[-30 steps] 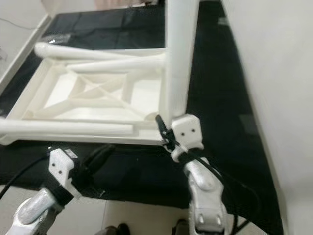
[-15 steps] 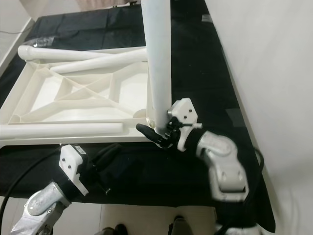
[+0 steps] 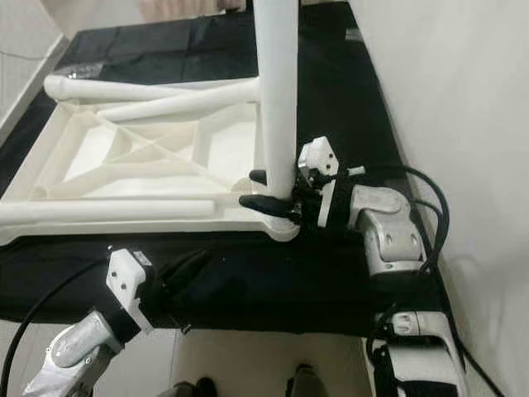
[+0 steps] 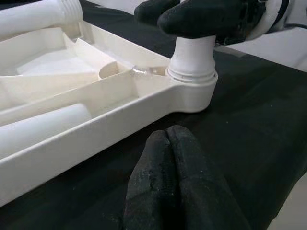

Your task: Building children table

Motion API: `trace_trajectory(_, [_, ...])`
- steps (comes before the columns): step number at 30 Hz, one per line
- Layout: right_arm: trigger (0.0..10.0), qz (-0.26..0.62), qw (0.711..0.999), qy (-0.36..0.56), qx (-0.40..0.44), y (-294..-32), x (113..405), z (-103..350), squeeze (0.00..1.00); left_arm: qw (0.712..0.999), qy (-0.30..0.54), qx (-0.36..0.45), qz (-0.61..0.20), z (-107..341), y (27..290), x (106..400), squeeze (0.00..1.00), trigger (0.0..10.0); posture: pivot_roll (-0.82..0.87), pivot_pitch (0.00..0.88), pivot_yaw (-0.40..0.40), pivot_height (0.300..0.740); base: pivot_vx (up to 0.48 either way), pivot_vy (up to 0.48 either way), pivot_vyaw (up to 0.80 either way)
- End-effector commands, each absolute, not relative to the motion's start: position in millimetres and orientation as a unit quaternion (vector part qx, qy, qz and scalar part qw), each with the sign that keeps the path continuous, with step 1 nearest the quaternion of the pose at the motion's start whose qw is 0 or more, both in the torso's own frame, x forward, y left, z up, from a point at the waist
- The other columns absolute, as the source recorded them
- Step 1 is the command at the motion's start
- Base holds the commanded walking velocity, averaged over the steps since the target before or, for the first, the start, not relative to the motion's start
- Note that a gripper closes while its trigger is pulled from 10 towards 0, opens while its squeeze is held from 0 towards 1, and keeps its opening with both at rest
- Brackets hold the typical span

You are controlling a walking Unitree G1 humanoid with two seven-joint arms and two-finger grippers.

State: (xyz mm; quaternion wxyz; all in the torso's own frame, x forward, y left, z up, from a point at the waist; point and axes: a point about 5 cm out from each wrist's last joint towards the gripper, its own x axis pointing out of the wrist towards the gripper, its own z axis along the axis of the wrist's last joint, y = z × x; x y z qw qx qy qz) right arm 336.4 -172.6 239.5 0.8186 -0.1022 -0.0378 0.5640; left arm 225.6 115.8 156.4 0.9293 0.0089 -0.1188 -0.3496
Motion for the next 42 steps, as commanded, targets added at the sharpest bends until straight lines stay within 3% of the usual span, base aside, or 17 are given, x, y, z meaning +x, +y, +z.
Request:
trace_trajectory(1, [0.0, 0.576, 0.814, -0.021, -0.074, -171, 335, 228, 0.0, 0.931, -0.108, 0.012, -0.348, 151, 117, 224, 0.0, 10.0, 0.1, 0.291, 0.095, 0.74, 0.0, 0.0, 0.0])
trace_trajectory(6, [0.0, 0.555, 0.828, -0.021, -0.082, -175, 331, 223, 0.0, 0.931, -0.108, 0.01, -0.349, 151, 117, 225, 0.0, 10.0, 0.07, 0.291, 0.093, 0.74, 0.0, 0.0, 0.0])
trace_trajectory(7, [0.0, 0.495, 0.863, -0.026, -0.1, -180, 327, 217, 0.0, 0.931, -0.108, 0.008, -0.349, 151, 116, 226, 0.0, 10.0, 0.06, 0.294, 0.09, 0.74, 0.0, 0.0, 0.0])
trace_trajectory(9, [0.0, 0.495, 0.863, -0.026, -0.1, -180, 327, 217, 0.0, 0.931, -0.108, 0.008, -0.349, 151, 116, 226, 0.0, 10.0, 0.06, 0.294, 0.09, 0.74, 0.0, 0.0, 0.0])
trace_trajectory(11, [0.0, 0.328, 0.94, -0.014, -0.09, -177, 323, 200, 0.0, 0.931, -0.108, 0.009, -0.349, 150, 116, 226, 0.0, 10.0, 0.05, 0.291, 0.08, 0.74, 0.0, 0.0, 0.0])
trace_trajectory(12, [0.0, 0.328, 0.94, -0.014, -0.09, -177, 323, 200, 0.0, 0.931, -0.108, 0.009, -0.349, 150, 116, 226, 0.0, 10.0, 0.05, 0.291, 0.08, 0.74, 0.0, 0.0, 0.0])
trace_trajectory(13, [0.0, 0.223, 0.971, 0.021, -0.085, -164, 305, 175, 0.0, 0.931, -0.108, 0.01, -0.349, 150, 118, 228, 0.0, 10.0, 0.04, 0.292, 0.091, 0.74, 0.0, 0.0, 0.0])
trace_trajectory(17, [0.0, 0.086, 0.99, 0.058, -0.094, -151, 277, 149, 0.0, 0.931, -0.107, 0.013, -0.348, 150, 119, 230, 0.0, 10.0, 0.03, 0.287, 0.108, 0.74, 0.0, 0.0, 0.0])
trace_trajectory(23, [0.0, 0.118, 0.986, 0.05, -0.11, -129, 282, 144, 0.0, 0.93, -0.104, 0.022, -0.353, 147, 119, 235, 0.0, 10.0, 0.04, 0.256, 0.109, 0.74, 0.0, 0.0, 0.0])
trace_trajectory(24, [10.0, 0.141, 0.983, 0.042, -0.109, -127, 289, 147, 0.0, 0.93, -0.103, 0.023, -0.353, 146, 119, 236, 0.0, 10.0, 0.04, 0.249, 0.105, 0.74, 0.0, 0.0, 0.0])
trace_trajectory(25, [10.0, 0.162, 0.981, 0.033, -0.104, -126, 292, 152, 0.09, 0.93, -0.104, 0.024, -0.351, 146, 119, 238, 0.0, 10.0, 0.04, 0.244, 0.103, 0.74, 0.0, 0.0, 0.0])
trace_trajectory(27, [10.0, 0.162, 0.981, 0.033, -0.104, -126, 292, 152, 0.09, 0.93, -0.104, 0.024, -0.351, 146, 119, 238, 0.0, 10.0, 0.04, 0.244, 0.103, 0.74, 0.0, 0.0, 0.0])
trace_trajectory(28, [10.0, 0.178, 0.979, 0.022, -0.096, -124, 295, 159, 1.0, 0.931, -0.104, 0.024, -0.349, 145, 119, 238, 0.0, 10.0, 0.04, 0.243, 0.102, 0.74, 0.0, 0.0, 0.0])
trace_trajectory(33, [10.0, 0.393, 0.914, -0.046, -0.086, -111, 295, 195, 1.0, 0.931, -0.104, 0.022, -0.349, 144, 117, 241, 0.0, 10.0, 0.03, 0.226, 0.103, 0.74, 0.0, 0.0, 0.0])
trace_trajectory(34, [10.0, 0.443, 0.888, -0.052, -0.114, -116, 297, 201, 0.0, 0.931, -0.104, 0.021, -0.35, 144, 116, 241, 0.0, 10.0, 0.03, 0.224, 0.099, 0.74, 0.0, 0.0, 0.0])
trace_trajectory(36, [10.0, 0.49, 0.857, -0.039, -0.152, -130, 304, 208, 0.0, 0.93, -0.104, 0.018, -0.353, 143, 115, 240, 0.0, 10.0, 0.04, 0.224, 0.097, 0.74, 0.0, 0.0, 0.0])
trace_trajectory(42, [10.0, 0.516, 0.845, -0.028, -0.139, -150, 329, 222, 0.0, 0.929, -0.106, 0.015, -0.353, 144, 113, 237, 0.0, 10.0, 0.05, 0.233, 0.088, 0.74, 0.0, 0.0, 0.0])
